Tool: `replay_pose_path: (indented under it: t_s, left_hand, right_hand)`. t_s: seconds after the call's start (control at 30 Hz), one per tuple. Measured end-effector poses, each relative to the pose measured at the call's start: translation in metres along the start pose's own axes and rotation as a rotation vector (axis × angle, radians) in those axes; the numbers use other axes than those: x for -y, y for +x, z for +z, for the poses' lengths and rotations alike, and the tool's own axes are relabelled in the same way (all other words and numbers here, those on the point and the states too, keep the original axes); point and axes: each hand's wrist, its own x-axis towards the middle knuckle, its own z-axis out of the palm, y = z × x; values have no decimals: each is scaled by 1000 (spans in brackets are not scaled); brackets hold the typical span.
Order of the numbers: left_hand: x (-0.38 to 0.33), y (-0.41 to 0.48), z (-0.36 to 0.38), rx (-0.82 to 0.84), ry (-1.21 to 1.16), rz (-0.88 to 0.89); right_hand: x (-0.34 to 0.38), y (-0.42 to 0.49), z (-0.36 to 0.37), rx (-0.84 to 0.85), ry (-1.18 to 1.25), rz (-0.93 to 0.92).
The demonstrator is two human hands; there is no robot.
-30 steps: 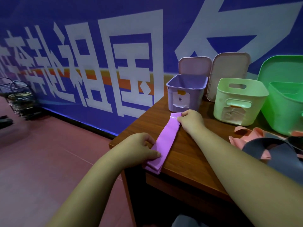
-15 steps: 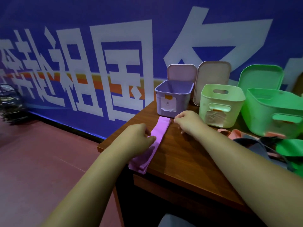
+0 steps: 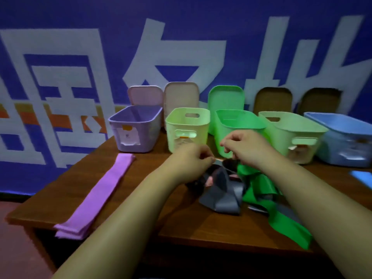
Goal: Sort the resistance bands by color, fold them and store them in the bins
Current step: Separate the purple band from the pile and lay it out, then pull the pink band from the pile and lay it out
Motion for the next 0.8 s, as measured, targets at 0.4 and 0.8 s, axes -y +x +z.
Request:
replay_pose_path:
  t_s: [0.4, 0.8]
  left_hand:
    - [-106, 94, 95, 142, 62, 325]
    - [-88, 101, 129, 181, 170, 277]
  right_hand:
    - [-144, -46, -115, -371, -60, 222]
    - [-204, -60, -106, -185, -283, 270]
